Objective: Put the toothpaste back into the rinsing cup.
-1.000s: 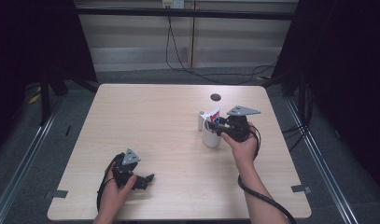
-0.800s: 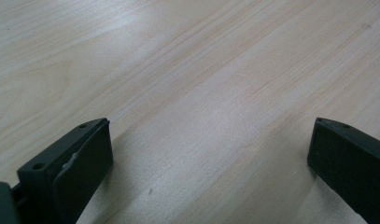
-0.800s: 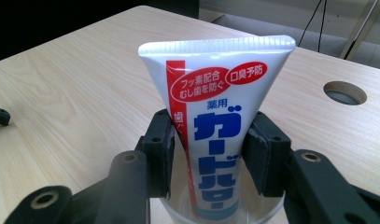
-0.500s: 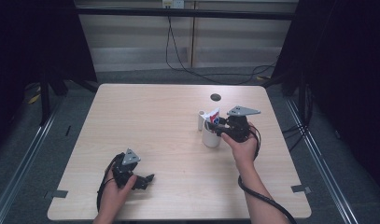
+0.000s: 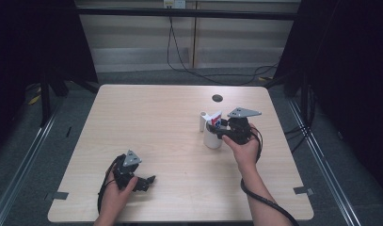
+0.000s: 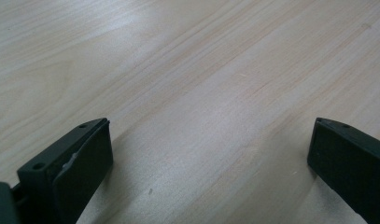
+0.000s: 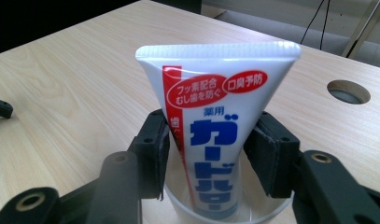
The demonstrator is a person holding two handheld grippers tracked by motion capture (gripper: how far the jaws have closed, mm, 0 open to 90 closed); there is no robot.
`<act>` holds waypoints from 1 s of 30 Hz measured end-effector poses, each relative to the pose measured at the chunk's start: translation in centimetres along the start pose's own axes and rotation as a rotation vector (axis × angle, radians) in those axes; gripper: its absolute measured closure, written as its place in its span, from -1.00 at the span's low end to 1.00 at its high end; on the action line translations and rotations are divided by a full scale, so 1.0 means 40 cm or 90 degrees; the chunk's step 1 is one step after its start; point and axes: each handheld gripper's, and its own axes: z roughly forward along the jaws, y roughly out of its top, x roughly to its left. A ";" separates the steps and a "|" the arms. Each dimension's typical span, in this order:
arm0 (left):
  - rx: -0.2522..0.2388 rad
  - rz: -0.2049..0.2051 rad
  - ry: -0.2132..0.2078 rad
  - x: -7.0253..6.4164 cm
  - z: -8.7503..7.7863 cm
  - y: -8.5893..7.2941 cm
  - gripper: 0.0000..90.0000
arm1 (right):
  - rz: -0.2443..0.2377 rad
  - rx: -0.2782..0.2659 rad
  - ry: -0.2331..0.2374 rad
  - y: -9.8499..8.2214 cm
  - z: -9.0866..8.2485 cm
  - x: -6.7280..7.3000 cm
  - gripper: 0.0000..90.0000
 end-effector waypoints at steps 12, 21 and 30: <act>0.000 0.001 0.000 0.000 0.000 0.000 -1.00 | 0.011 0.003 -0.006 -0.001 -0.009 -0.006 -0.07; 0.000 0.000 0.000 0.000 0.000 0.000 -1.00 | 0.019 0.010 -0.008 0.007 -0.008 -0.005 -0.37; -0.001 0.000 0.000 0.000 0.000 0.000 -1.00 | 0.033 0.018 -0.023 0.006 -0.018 -0.015 -0.57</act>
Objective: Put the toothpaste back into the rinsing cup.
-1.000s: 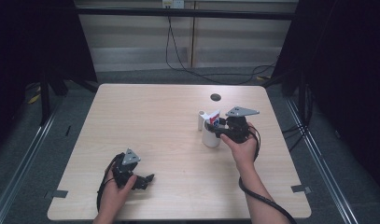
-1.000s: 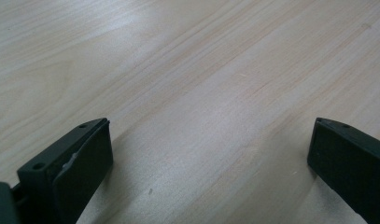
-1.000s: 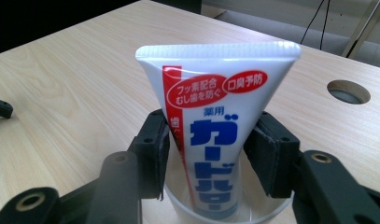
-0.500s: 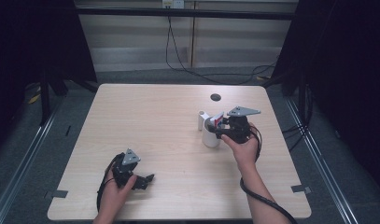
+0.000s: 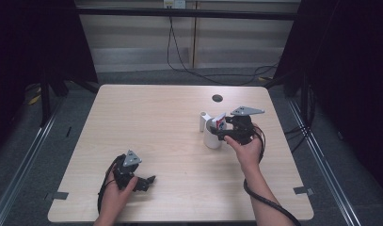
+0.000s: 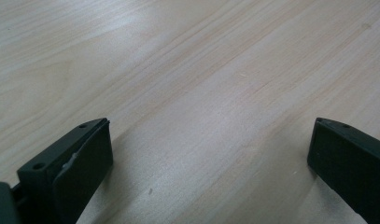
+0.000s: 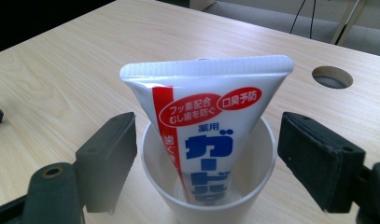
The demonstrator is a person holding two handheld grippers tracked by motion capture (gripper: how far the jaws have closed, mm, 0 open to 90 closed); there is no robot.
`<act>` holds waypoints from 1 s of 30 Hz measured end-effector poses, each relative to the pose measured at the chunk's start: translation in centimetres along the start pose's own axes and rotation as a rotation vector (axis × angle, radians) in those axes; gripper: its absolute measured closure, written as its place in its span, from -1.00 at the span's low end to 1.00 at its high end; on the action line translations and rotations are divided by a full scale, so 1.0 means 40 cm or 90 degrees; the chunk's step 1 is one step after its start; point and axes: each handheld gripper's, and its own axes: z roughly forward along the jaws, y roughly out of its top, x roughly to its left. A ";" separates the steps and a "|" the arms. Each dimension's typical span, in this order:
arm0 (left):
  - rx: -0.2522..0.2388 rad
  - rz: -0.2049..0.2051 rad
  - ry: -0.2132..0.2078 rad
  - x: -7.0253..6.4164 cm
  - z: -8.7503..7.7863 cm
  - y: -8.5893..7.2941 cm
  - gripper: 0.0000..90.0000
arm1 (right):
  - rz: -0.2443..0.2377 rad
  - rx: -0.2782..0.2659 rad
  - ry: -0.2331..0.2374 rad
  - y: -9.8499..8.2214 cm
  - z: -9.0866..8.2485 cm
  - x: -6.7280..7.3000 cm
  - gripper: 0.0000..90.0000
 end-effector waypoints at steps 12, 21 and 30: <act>0.001 0.000 0.000 0.000 0.000 0.000 -1.00 | 0.002 0.001 0.002 0.002 -0.017 -0.001 -0.61; 0.001 0.000 0.000 0.000 0.000 0.000 -1.00 | 0.008 0.014 0.009 -0.011 -0.026 -0.004 -0.64; 0.001 0.001 0.000 0.000 0.000 0.000 -1.00 | -0.003 0.014 0.011 -0.016 -0.046 -0.005 -0.64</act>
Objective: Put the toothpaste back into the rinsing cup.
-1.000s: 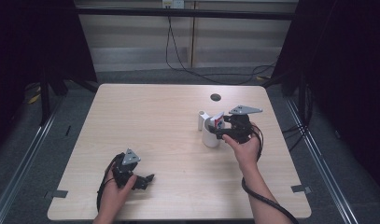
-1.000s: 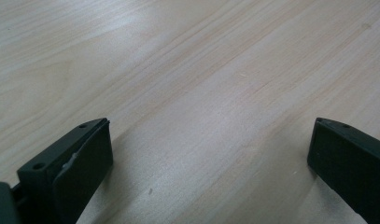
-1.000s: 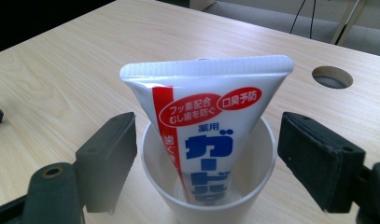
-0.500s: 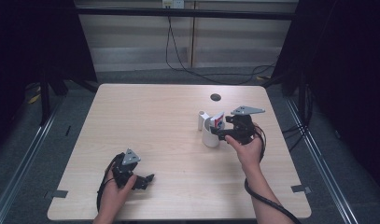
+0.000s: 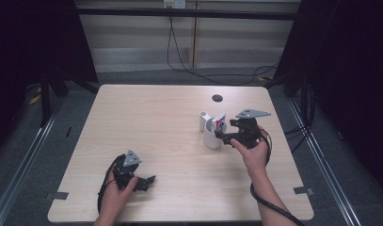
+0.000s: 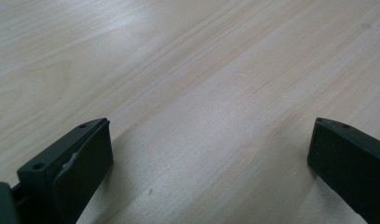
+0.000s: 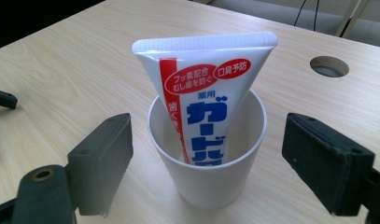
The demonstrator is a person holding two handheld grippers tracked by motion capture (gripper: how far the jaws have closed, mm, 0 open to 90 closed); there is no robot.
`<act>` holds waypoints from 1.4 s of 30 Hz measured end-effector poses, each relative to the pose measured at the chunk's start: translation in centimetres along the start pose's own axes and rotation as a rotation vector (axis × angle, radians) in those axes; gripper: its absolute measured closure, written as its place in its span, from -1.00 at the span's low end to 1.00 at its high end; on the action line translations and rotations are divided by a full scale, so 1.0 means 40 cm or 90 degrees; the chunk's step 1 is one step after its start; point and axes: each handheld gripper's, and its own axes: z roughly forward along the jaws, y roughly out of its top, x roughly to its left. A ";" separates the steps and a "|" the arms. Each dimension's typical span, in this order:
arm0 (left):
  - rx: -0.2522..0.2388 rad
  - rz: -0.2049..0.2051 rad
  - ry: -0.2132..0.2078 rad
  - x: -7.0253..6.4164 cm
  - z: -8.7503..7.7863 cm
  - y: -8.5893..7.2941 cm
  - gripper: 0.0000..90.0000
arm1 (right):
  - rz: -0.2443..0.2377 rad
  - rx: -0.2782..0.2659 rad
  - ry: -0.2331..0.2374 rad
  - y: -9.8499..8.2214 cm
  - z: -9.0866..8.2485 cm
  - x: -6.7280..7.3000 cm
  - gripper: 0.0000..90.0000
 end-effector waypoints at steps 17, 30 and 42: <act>0.000 0.000 0.000 0.000 0.000 0.000 -1.00 | -0.020 0.013 0.014 -0.025 -0.034 0.002 -0.68; 0.000 0.000 0.000 0.000 0.000 0.000 -1.00 | -0.044 0.036 0.027 -0.054 -0.039 0.011 -0.68; 0.000 0.000 0.000 0.000 0.000 0.000 -1.00 | -0.039 0.037 0.034 -0.079 -0.054 0.007 -0.68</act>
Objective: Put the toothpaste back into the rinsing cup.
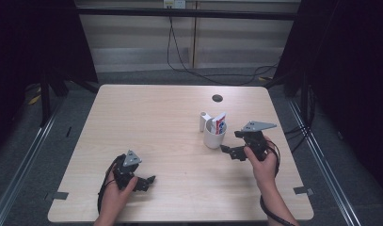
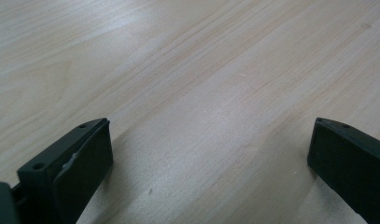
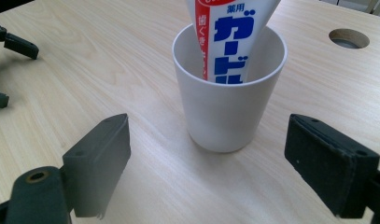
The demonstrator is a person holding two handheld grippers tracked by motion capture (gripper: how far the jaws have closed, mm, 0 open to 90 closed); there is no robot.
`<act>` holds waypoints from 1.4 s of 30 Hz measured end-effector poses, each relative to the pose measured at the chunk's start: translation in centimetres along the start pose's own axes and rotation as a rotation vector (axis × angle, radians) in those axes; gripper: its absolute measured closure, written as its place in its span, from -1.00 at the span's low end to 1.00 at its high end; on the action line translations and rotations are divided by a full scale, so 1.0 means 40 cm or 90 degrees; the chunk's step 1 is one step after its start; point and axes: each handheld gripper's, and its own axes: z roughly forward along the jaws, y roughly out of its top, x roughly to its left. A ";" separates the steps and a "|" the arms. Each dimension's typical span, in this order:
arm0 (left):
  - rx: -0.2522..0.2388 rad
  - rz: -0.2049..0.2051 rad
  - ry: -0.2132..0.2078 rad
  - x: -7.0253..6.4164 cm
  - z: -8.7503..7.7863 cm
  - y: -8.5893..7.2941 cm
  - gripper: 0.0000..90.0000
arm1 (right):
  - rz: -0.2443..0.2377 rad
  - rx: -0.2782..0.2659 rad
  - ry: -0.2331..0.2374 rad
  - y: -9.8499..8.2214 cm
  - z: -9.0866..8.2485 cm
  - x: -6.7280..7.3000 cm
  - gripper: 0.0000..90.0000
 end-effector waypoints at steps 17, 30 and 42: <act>0.000 0.000 0.000 0.000 0.000 0.000 -1.00 | 0.001 0.003 0.004 -0.034 -0.017 -0.004 -0.69; 0.000 0.000 0.000 0.000 0.000 0.000 -1.00 | 0.000 0.007 0.008 -0.058 -0.030 -0.008 -0.69; -0.001 0.000 0.000 0.000 0.000 0.000 -1.00 | -0.008 0.020 0.010 -0.086 -0.040 -0.012 -0.68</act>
